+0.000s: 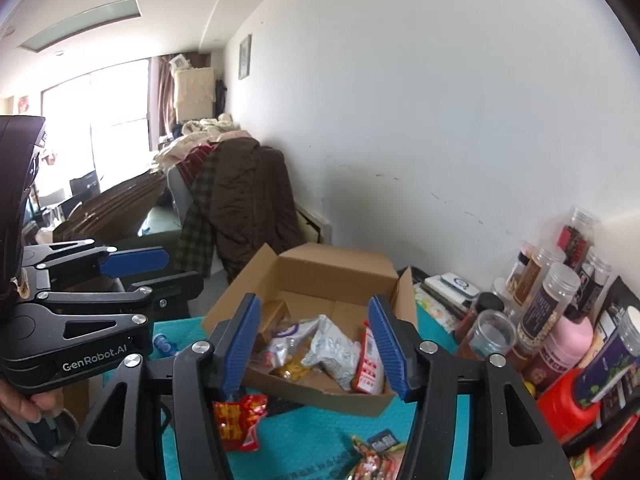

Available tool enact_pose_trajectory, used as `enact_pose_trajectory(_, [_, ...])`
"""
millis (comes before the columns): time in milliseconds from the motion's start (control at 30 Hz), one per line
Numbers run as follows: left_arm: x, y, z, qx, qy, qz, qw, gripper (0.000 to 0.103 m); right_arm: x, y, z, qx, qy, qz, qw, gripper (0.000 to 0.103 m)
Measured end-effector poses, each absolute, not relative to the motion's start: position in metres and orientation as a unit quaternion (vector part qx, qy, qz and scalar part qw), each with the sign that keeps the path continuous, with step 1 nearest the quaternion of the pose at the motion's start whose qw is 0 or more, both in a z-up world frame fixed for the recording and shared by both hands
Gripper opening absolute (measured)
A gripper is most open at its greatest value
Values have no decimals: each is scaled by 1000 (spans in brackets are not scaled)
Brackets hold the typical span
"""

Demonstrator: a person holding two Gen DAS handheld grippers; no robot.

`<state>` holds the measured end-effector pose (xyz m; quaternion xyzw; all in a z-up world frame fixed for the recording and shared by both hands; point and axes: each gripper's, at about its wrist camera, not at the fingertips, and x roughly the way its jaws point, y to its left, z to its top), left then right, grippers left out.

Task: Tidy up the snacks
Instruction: 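Withdraw both tools from the box toward the remaining snacks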

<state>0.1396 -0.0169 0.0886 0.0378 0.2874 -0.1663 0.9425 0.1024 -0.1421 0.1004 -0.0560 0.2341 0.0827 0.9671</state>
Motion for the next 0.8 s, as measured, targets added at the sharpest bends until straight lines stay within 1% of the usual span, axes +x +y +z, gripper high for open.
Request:
enact_pose_trajectory(100, [129, -16, 92, 41, 284, -168, 943, 42, 90, -141, 104, -58, 229, 83, 968, 57])
enact_pose_trajectory(167, [122, -15, 93, 43, 282, -168, 944, 52, 82, -140, 105, -58, 225, 81, 969, 63])
enact_pose_trajectory(200, [118, -15, 93, 43, 279, -170, 944, 64, 78, -140, 105, -58, 224, 80, 970, 67])
enact_pose_trajectory(233, [113, -14, 94, 43, 272, -169, 946, 74, 75, -140, 104, -57, 222, 79, 970, 68])
enact_pose_trajectory(267, [109, -13, 94, 45, 266, -168, 948, 76, 71, -141, 103, -57, 222, 77, 970, 68])
enact_pose_trajectory(300, [106, -13, 94, 49, 261, -165, 950, 77, 68, -141, 103, -57, 222, 76, 970, 69])
enact_pose_trajectory(400, [97, -13, 93, 53, 261, -170, 949, 77, 59, -143, 100, -57, 220, 70, 971, 77])
enact_pose_trajectory(500, [89, -13, 89, 53, 264, -180, 946, 77, 46, -144, 98, -55, 217, 66, 972, 79])
enact_pose_trajectory(567, [84, -12, 87, 56, 264, -184, 945, 77, 39, -144, 97, -54, 215, 66, 973, 82])
enact_pose_trajectory(800, [66, -10, 74, 63, 273, -197, 940, 77, 19, -142, 86, -56, 221, 59, 972, 83])
